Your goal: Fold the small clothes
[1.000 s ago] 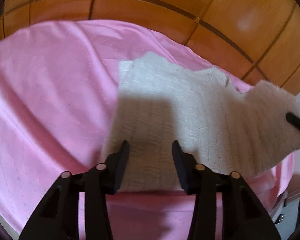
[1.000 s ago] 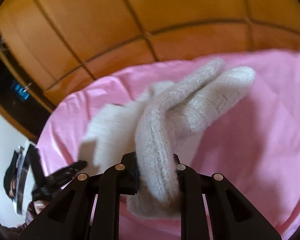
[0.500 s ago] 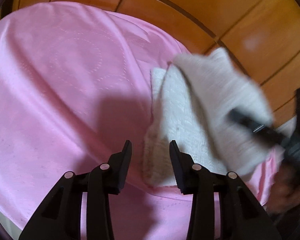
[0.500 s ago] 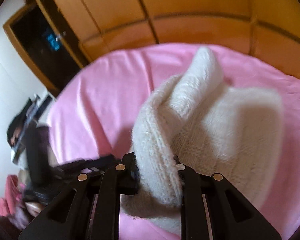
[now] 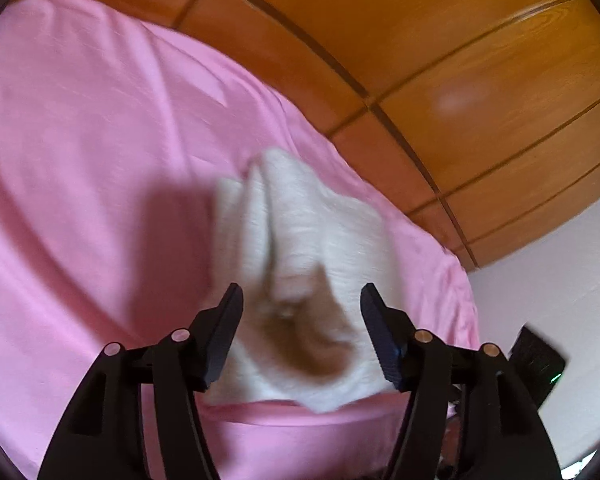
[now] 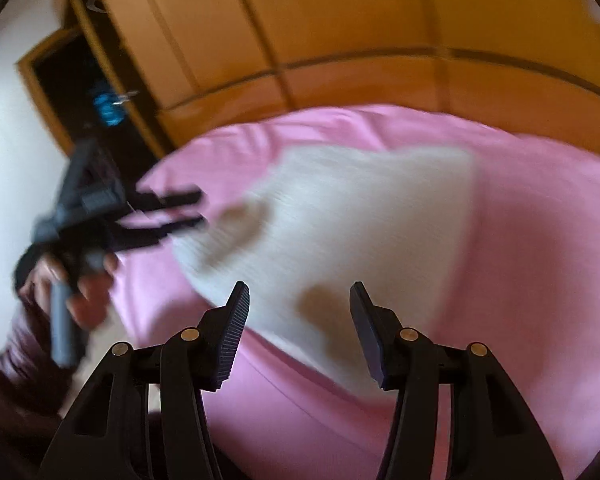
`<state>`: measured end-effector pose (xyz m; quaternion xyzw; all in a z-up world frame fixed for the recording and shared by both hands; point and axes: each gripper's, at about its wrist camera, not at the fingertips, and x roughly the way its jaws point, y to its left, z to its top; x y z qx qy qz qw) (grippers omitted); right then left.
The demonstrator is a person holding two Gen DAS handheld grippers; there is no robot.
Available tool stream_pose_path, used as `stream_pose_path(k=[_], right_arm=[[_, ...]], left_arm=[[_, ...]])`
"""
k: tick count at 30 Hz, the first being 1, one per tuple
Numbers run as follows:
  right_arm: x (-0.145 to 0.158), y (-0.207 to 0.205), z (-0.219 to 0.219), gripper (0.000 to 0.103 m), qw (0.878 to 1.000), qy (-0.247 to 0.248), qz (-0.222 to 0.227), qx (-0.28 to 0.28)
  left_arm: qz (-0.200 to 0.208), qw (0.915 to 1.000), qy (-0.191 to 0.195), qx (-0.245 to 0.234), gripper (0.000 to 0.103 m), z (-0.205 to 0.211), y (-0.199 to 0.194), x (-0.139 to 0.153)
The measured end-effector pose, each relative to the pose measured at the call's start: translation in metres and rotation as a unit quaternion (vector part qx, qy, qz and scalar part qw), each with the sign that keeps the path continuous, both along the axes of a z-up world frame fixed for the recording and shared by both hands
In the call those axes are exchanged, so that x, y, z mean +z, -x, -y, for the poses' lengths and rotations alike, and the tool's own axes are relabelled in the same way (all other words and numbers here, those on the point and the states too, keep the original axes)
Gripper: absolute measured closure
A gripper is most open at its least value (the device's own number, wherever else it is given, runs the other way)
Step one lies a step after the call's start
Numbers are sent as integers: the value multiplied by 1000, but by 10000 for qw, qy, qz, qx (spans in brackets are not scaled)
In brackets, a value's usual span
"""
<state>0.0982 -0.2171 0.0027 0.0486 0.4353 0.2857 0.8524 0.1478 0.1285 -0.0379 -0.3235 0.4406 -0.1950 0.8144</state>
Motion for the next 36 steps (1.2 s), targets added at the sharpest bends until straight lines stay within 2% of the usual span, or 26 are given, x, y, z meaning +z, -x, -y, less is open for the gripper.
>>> stream_pose_path(k=[3,5,6,9,10,12,13,14,15,17,19,21,23,25,27,30,32,36], right_arm=[[-11,15,24,51,9992,266,28,-297],[-19,21,31,51,9986,370,-8,-388],[-23,22,30,51,9983,449,18,-362],[-31,19,13,51,9979,615,47,-204],[-34,16,6,51,9975,688,70,-165],[-40,13,-6,44,9952,949,204,-154],[-42,11,-9,47,9939,1060,250,-169],[-43,10,-14,73,9909,1276,332,-257],[-42,11,-15,78,9901,1324,376,-270],[-38,18,-17,81,9903,1314,448,-95],[-43,23,-20,82,9889,1427,417,72],[-56,27,-24,82,9850,1671,393,169],[-61,27,-22,82,9845,1709,367,130],[-56,23,-18,79,9859,1638,321,102],[-49,19,-13,61,9880,1517,233,168],[-33,21,-3,51,9913,1273,170,287],[-16,20,10,44,9953,914,137,292],[11,2,23,43,9983,494,317,-60]], left_arm=[[-266,9991,-183,-272,41,20,-11,-4],[-396,9980,-289,-409,46,35,-17,-11],[-468,9971,-410,-449,52,41,-19,-14],[-440,9959,-589,-518,79,48,-20,-14],[-397,9956,-676,-507,92,48,-20,-12],[-260,9961,-722,-430,94,45,-20,-5],[-149,9966,-721,-362,95,42,-17,1],[-64,9964,-788,-315,95,37,-12,4],[-20,9955,-911,-270,96,35,-9,7],[-40,9916,-1285,-141,96,32,-4,1],[-287,9806,-1939,10,96,37,-5,-26],[-545,9788,-1972,36,95,41,-4,-50],[-285,9740,-2237,203,92,49,5,-48],[-174,9729,-2289,268,87,52,9,-38],[-58,9687,-2461,324,83,55,9,-26],[76,9633,-2648,424,78,57,11,-14],[260,9585,-2781,574,69,58,15,-3],[472,9505,-2997,670,66,59,20,7]])
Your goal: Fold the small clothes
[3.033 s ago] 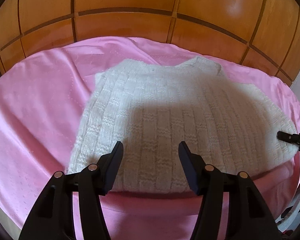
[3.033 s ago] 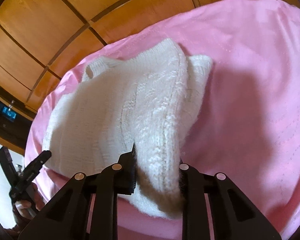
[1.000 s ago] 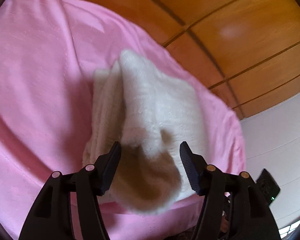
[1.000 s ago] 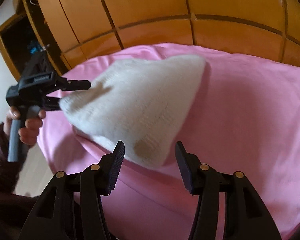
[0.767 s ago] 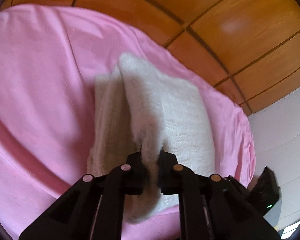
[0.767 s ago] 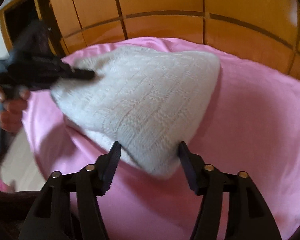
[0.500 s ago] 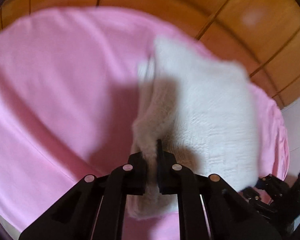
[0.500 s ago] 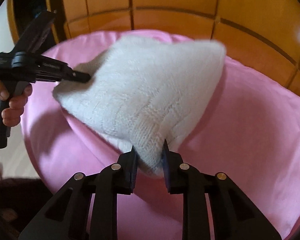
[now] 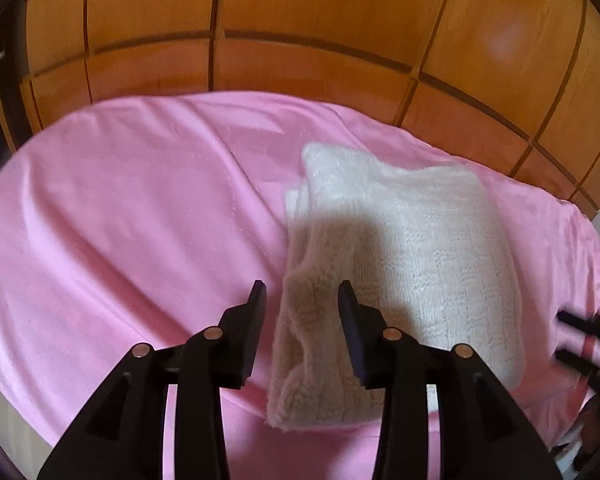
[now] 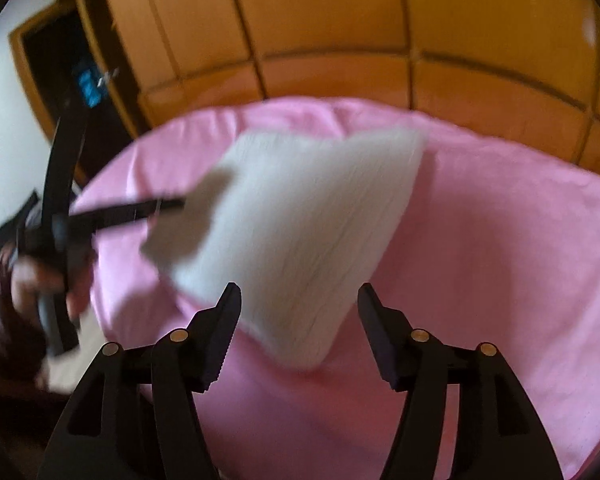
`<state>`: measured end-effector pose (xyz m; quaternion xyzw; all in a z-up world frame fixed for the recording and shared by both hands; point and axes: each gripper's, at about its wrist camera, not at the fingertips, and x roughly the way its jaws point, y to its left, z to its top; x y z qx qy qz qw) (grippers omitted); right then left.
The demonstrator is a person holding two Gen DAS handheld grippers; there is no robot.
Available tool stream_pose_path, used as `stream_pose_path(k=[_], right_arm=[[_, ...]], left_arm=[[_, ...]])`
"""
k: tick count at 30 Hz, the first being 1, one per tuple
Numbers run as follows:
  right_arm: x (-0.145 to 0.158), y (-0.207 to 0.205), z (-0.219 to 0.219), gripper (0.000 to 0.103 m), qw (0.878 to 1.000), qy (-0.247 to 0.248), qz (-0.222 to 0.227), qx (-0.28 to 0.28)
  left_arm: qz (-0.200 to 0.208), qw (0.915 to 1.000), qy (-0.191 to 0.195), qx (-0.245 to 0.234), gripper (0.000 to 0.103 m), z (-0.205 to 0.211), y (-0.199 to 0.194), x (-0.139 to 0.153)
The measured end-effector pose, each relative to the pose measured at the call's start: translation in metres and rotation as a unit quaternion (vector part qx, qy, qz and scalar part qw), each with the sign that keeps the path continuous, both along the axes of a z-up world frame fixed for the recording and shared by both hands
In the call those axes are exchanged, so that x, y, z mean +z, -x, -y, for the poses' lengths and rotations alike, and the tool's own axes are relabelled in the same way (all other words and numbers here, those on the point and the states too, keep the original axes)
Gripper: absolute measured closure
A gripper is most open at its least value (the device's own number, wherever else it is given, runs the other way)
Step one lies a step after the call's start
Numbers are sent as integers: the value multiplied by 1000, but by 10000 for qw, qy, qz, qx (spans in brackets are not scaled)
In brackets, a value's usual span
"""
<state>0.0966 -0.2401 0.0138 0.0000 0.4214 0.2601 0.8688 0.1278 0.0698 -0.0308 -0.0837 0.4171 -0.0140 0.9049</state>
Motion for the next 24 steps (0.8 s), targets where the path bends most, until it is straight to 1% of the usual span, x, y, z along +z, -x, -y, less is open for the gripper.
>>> stream_pose_path(k=[2,4,5,7,8,11,13,15,18,21,24], right_arm=[[5,-14,-6,43,9999,-52,95,-100],[1,-29,-20,43,9997,69,161,-166],[-4,-35,-27,43,9997,110,121,-153],[-20,-40,-47,43,9996,273,18,-37],[-31,-40,-59,43,9989,470,11,14],[-49,-40,-74,43,9964,839,136,-32],[-54,-38,-76,42,9957,890,241,-69],[-53,-37,-77,42,9954,915,266,-35],[-45,-40,-72,42,9967,798,141,34],[-30,-43,-61,42,9986,531,40,46],[-14,-50,-50,42,9994,309,90,-100]], left_arm=[[37,10000,-52,-9,66,3,0,3],[52,10000,-52,-49,62,3,6,3],[63,9999,-47,-63,60,3,5,2],[97,9999,-90,-86,60,6,7,2],[116,9998,-119,-86,58,7,8,2],[129,9998,-61,-127,58,7,8,2],[186,9997,-102,-125,58,7,9,4],[208,9997,-105,-105,58,6,8,6],[227,9997,-34,-103,56,5,5,8],[276,9995,-93,-130,55,8,3,10],[285,9995,-91,-121,53,8,1,11]])
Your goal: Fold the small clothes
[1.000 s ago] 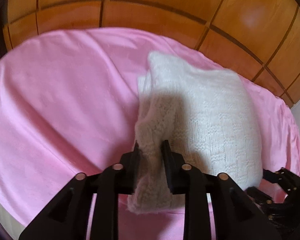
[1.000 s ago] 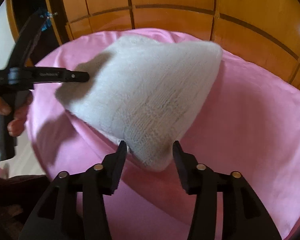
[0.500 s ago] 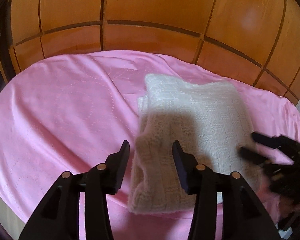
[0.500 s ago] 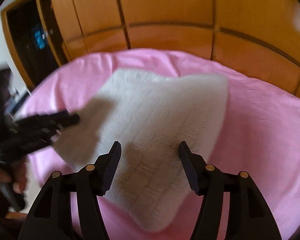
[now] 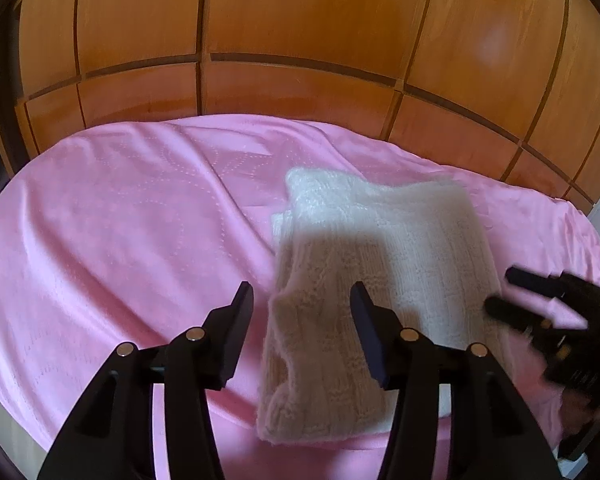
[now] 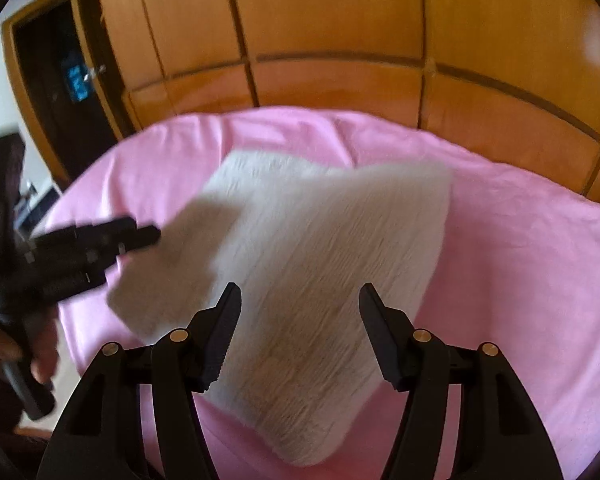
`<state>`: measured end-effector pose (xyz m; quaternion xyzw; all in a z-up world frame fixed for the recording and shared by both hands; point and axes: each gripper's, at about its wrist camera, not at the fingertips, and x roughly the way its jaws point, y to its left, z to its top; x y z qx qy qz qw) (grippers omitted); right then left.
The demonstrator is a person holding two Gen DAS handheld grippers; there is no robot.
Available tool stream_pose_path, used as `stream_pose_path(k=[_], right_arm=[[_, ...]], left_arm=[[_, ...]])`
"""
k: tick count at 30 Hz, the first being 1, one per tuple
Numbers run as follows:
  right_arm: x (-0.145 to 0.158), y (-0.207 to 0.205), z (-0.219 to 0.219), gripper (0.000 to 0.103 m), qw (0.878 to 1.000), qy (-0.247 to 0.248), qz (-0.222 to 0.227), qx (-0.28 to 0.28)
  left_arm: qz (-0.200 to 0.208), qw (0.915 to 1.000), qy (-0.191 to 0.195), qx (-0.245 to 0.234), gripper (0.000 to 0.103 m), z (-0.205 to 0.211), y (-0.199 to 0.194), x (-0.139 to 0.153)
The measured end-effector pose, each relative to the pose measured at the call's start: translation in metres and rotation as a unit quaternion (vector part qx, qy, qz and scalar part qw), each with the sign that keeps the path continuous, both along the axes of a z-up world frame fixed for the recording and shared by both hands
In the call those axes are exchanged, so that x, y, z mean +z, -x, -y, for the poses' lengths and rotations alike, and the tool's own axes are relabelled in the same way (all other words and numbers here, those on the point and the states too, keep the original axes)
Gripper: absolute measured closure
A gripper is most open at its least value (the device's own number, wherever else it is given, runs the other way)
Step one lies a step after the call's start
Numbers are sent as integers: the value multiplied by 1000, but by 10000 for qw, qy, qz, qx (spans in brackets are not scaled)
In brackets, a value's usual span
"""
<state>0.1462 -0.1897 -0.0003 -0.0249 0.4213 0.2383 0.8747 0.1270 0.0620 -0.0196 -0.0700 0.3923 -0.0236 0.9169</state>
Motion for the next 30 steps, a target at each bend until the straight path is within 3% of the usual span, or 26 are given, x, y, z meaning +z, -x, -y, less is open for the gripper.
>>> stream_pose_path(k=[8,12,15,18,20,23,26,30], right_arm=[[9,-58,14,42,9955,-218,-76,-922],[-8,-85,9,42,9908,-481,-405,-1198],[-48,-103,-17,42,9905,-28,-775,-1139],[-63,-104,-33,39,9929,373,-416,-1046],[-56,-105,-29,36,9934,220,-445,-1030],[-39,-95,-5,25,9946,-393,-401,-871],[-36,-77,35,13,9882,-912,-481,-1131],[-66,-63,65,11,9767,-1465,-1175,-1042]], left_arm=[[-122,9998,-170,12,53,-1,-16,-8],[-589,9980,-225,85,53,-6,-36,-36],[-742,9971,-135,134,51,-9,-43,-57],[-684,9975,-25,183,50,-13,-43,-62],[-612,9980,-22,161,46,-17,-41,-62],[-547,9985,75,46,46,-21,-38,-63],[-545,9977,394,-36,45,-29,-38,-68],[-517,9957,761,-145,46,-38,-38,-73]])
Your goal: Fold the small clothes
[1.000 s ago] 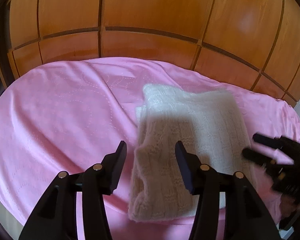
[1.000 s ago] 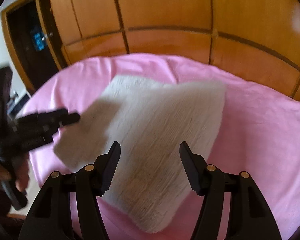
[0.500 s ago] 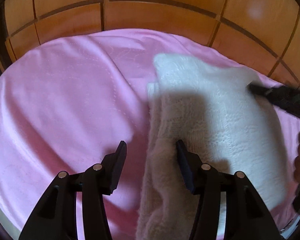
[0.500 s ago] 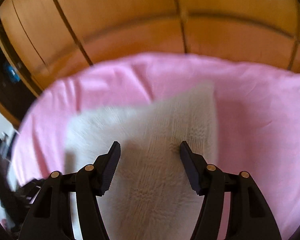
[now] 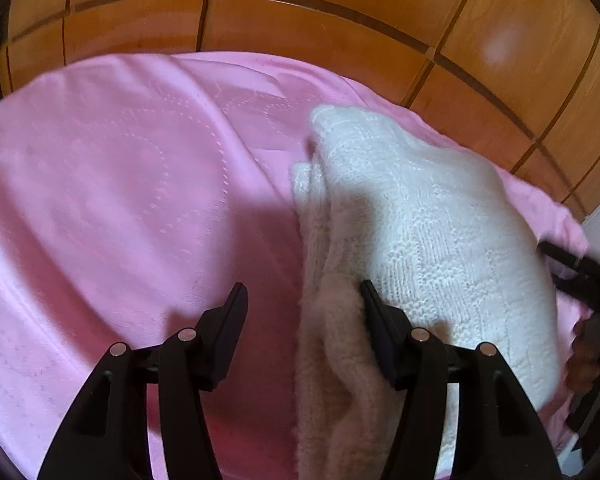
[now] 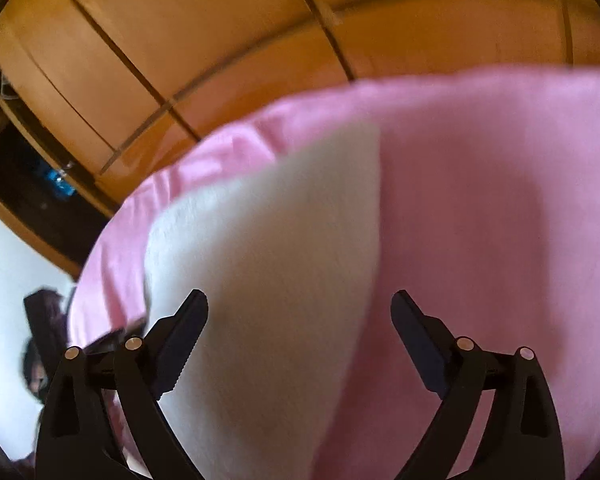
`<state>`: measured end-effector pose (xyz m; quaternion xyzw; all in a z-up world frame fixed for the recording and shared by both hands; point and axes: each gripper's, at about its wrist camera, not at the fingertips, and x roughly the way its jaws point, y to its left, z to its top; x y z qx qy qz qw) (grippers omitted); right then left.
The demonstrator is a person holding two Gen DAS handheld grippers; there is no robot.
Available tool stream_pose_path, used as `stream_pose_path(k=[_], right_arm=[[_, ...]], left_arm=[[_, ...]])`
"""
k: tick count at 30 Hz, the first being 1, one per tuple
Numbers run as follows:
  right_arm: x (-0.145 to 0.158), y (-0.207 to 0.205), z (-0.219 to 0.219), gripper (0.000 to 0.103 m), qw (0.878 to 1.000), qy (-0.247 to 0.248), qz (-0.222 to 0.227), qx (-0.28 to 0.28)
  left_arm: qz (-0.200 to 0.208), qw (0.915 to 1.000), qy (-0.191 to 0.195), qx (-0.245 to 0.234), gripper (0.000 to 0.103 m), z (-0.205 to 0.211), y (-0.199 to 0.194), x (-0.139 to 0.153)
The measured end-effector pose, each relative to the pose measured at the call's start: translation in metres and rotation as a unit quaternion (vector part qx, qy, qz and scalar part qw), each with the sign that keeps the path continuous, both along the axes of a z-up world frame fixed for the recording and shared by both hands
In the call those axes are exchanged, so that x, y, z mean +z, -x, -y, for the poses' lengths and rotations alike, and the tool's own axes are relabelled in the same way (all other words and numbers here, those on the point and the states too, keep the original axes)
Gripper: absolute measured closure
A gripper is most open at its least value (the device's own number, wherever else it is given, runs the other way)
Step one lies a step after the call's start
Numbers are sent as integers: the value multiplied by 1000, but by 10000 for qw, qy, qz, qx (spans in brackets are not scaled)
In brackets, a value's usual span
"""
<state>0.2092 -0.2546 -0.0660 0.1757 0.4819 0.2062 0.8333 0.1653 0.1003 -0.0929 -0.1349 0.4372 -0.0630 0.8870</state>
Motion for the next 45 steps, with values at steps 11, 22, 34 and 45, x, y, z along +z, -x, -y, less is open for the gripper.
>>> stream_pose_path(k=[11,22,34,45], right_arm=[[-20,-14,-49,48,9942,-698,-451,679],[88,43,12,57,9928,-273,1035,539],[44,66,257,57,9823,111,427,-1821],[47,122,286,23,9515,1115,527,-2819]], left_arm=[[171,9950,895,-405,84,-9,-2,-7],[563,9781,1215,-1590,87,95,-24,43],[218,9418,140,-3351,87,378,-80,42],[303,9466,-420,-3182,81,407,-63,23]])
